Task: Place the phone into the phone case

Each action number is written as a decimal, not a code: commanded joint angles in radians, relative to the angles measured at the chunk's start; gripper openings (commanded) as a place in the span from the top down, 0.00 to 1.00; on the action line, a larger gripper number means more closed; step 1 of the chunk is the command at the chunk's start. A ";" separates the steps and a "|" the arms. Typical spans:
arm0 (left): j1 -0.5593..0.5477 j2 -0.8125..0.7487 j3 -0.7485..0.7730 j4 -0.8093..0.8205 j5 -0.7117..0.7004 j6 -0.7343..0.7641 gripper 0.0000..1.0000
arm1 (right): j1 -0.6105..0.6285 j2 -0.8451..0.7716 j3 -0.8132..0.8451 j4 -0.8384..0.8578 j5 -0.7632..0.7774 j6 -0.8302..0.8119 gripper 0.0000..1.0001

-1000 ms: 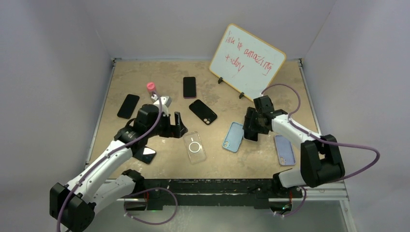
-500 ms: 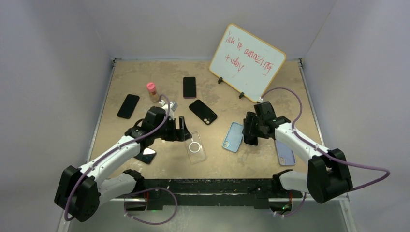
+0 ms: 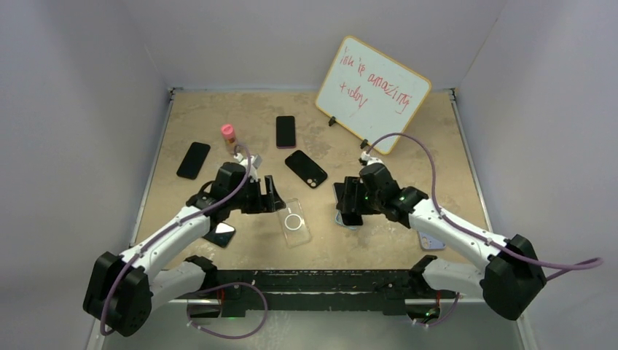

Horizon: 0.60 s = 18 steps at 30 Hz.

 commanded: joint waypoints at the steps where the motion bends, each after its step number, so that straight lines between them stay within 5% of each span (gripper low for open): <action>1: 0.013 -0.122 0.101 -0.077 -0.045 0.023 0.23 | 0.117 0.026 0.039 0.130 0.009 0.076 0.57; 10: 0.012 -0.269 0.247 -0.280 -0.238 0.087 0.12 | 0.318 0.205 0.134 0.264 0.084 0.124 0.58; 12: 0.012 -0.290 0.259 -0.297 -0.243 0.093 0.04 | 0.351 0.244 0.158 0.296 0.093 0.124 0.58; 18: 0.012 -0.342 0.275 -0.338 -0.311 0.103 0.01 | 0.420 0.357 0.241 0.352 0.119 0.131 0.58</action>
